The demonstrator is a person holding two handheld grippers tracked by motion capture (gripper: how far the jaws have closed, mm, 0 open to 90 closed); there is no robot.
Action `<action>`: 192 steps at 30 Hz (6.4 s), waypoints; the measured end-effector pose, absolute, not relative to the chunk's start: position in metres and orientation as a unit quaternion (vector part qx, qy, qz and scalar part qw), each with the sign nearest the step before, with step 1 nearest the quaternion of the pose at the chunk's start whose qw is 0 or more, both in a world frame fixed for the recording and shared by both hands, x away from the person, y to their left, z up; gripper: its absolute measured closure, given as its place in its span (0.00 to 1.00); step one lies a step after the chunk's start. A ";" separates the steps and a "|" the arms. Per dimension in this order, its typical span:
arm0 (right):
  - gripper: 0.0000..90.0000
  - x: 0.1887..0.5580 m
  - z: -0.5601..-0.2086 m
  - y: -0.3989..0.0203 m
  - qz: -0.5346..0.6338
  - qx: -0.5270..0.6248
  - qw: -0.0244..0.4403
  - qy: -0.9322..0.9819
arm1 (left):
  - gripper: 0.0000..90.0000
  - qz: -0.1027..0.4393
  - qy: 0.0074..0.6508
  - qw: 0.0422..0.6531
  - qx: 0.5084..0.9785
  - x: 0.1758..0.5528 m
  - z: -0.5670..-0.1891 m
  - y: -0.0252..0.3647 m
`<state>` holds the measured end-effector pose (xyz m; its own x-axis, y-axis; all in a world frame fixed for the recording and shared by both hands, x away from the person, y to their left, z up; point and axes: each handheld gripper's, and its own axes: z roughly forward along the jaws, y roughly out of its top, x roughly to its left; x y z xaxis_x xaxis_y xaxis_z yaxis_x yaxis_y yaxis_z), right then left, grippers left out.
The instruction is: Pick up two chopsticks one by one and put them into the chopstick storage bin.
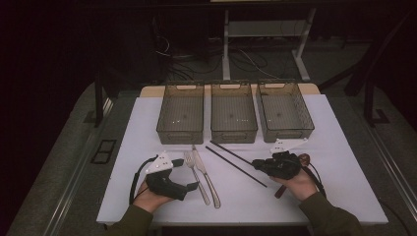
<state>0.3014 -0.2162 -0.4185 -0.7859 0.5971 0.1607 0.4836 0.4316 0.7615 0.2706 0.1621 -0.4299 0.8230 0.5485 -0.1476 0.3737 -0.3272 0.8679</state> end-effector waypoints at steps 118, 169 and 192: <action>0.40 0.409 -0.341 -0.082 0.446 0.297 0.069 0.842 | 0.03 0.089 0.268 0.498 0.820 0.273 -0.428 0.157; 0.62 0.314 -0.418 -0.189 0.417 0.303 0.055 0.855 | 0.03 0.084 0.269 0.500 0.819 0.274 -0.431 0.168; 0.92 0.319 -0.449 -0.174 0.364 0.291 0.057 0.883 | 0.03 0.084 0.270 0.500 0.819 0.274 -0.430 0.169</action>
<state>0.3192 -0.1742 -0.4487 -0.8240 0.5556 0.1110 0.4722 0.5652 0.6765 0.2744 0.1689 -0.4303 0.8403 0.5259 -0.1314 0.3572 -0.3549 0.8640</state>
